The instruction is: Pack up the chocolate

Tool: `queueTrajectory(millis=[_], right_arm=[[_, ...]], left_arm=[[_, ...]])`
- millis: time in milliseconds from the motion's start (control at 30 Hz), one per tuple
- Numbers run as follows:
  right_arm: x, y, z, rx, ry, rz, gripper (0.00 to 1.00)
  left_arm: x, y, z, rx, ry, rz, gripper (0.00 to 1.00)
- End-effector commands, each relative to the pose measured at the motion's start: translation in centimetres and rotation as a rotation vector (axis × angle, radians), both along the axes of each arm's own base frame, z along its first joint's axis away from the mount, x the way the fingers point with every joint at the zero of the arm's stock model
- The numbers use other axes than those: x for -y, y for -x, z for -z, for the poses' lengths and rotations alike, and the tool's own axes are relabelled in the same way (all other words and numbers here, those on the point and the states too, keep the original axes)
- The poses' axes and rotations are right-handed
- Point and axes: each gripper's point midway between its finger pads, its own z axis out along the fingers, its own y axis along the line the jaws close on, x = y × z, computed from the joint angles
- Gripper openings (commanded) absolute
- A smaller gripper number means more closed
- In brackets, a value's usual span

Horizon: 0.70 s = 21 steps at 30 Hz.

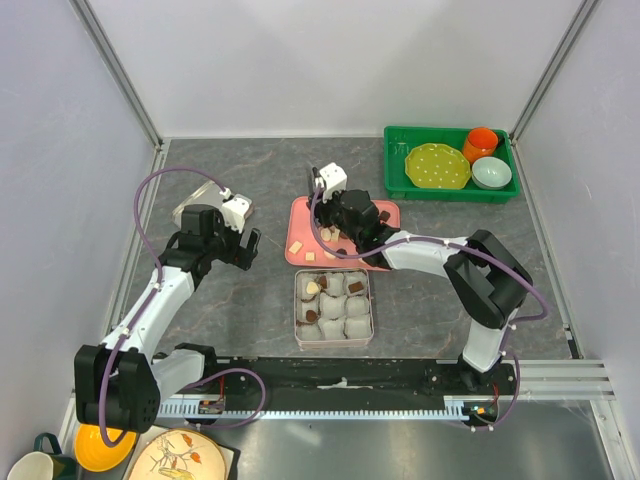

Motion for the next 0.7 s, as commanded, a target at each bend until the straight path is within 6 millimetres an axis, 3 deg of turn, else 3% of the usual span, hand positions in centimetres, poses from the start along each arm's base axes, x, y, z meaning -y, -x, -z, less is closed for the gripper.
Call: queueTrajectory(millis=[0,400,567,667], right_arm=[[-0.9,-0.9,-2.1,0.043,-0.060,-0.017,0.51],[-1.5,0.5,-0.4,-0.026,-0.088,-0.076,0.40],[-1.7,0.6,-2.8,0.015,-0.106,-0.089,0.37],[-1.5,0.9,-5.8,0.059,-0.134,-0.093,0.36]], left_arm=[[-0.5,-0.7,-0.5,0.036,-0.026,0.002,0.99],[-0.4,-0.7,-0.5,0.039,-0.020,0.003,0.99],[-0.4,-0.7,-0.6,0.039,-0.020,0.003,0.99],[-0.3,-0.6,-0.6,0.036,-0.018,0.004,0.99]])
